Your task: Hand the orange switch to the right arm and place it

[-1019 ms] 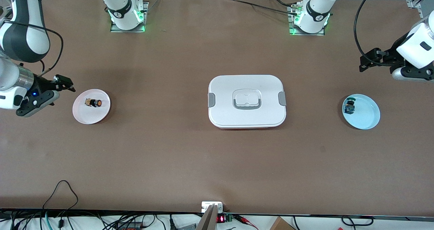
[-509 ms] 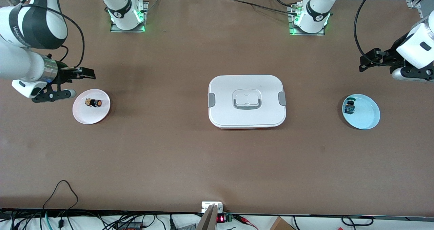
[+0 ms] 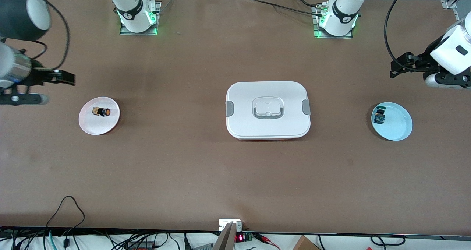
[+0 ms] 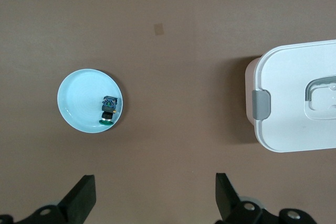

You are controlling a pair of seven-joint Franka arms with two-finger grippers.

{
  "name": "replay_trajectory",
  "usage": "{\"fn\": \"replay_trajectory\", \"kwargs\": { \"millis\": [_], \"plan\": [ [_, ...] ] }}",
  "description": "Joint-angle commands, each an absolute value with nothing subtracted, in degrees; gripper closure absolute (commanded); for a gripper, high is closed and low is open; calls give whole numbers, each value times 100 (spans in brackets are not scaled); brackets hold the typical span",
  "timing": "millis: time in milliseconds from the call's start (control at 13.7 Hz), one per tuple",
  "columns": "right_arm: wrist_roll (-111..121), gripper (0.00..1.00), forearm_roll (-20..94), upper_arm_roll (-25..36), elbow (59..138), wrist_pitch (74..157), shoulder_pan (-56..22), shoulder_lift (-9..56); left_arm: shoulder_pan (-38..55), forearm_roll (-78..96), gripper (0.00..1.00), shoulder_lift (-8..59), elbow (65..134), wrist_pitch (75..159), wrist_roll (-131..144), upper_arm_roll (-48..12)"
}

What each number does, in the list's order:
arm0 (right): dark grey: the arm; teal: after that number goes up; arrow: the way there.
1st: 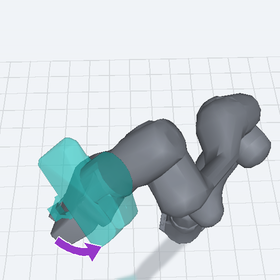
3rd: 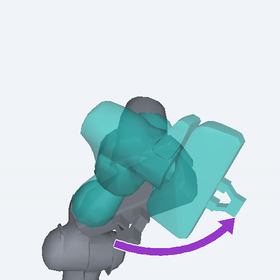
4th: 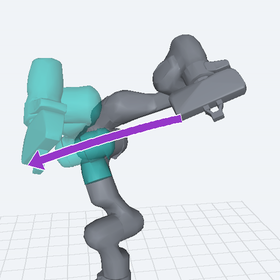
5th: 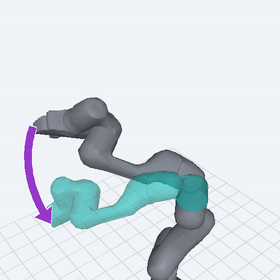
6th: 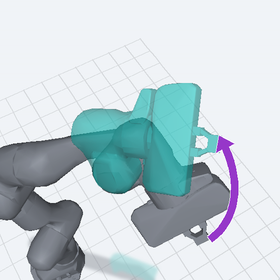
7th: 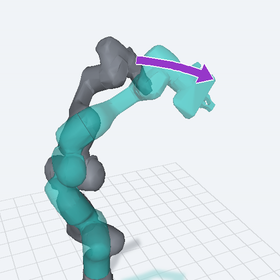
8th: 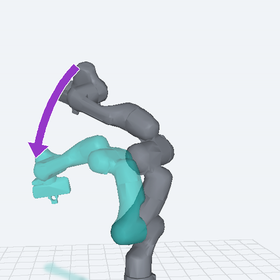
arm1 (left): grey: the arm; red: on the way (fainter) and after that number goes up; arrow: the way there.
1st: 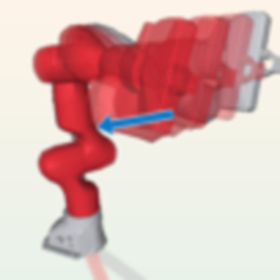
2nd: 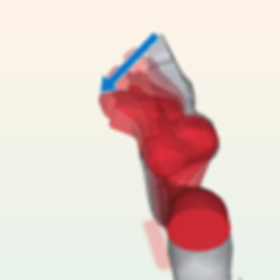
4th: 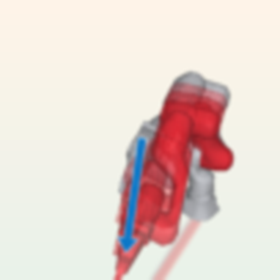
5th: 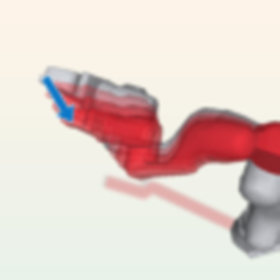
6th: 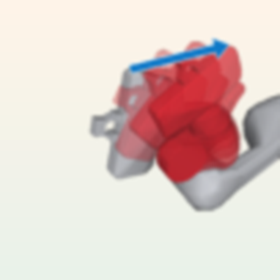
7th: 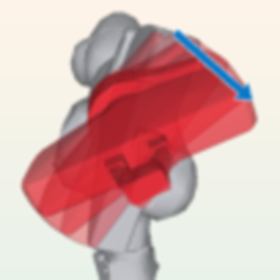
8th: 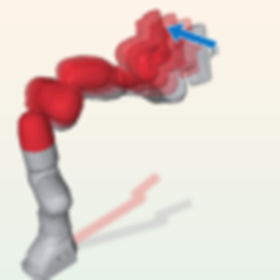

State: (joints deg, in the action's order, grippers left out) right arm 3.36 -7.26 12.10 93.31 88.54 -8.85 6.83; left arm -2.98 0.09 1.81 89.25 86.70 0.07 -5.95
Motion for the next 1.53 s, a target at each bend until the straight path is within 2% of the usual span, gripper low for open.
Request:
{"fn": "replay_trajectory", "kwargs": {
  "millis": [0,146,218,655,873,1092,1310,1456],
  "plan": [
    [360,0,-818,986,8949,8701,-477,650,-299,-167,0,255,8745,8569,79,-633],
    [343,0,-686,145,8824,8754,357,650,-299,-167,0,264,8745,8569,79,-633],
    [325,0,-590,62,8807,8771,439,624,-299,-167,0,264,8745,8569,79,-633],
    [272,0,166,88,9315,9157,606,361,-299,-167,0,264,8745,8569,79,-633],
    [159,0,89,36,9439,9281,554,229,-299,-167,0,264,8745,8569,79,-633],
    [158,0,70,18,9922,9833,519,44,-299,-167,0,264,8745,8569,79,-633],
    [211,0,0,9,9783,9712,510,26,-299,-167,0,264,8745,8569,79,-633],
    [237,0,9,18,9424,9450,527,70,-299,-167,0,264,8745,8569,79,-633]
  ]
}}
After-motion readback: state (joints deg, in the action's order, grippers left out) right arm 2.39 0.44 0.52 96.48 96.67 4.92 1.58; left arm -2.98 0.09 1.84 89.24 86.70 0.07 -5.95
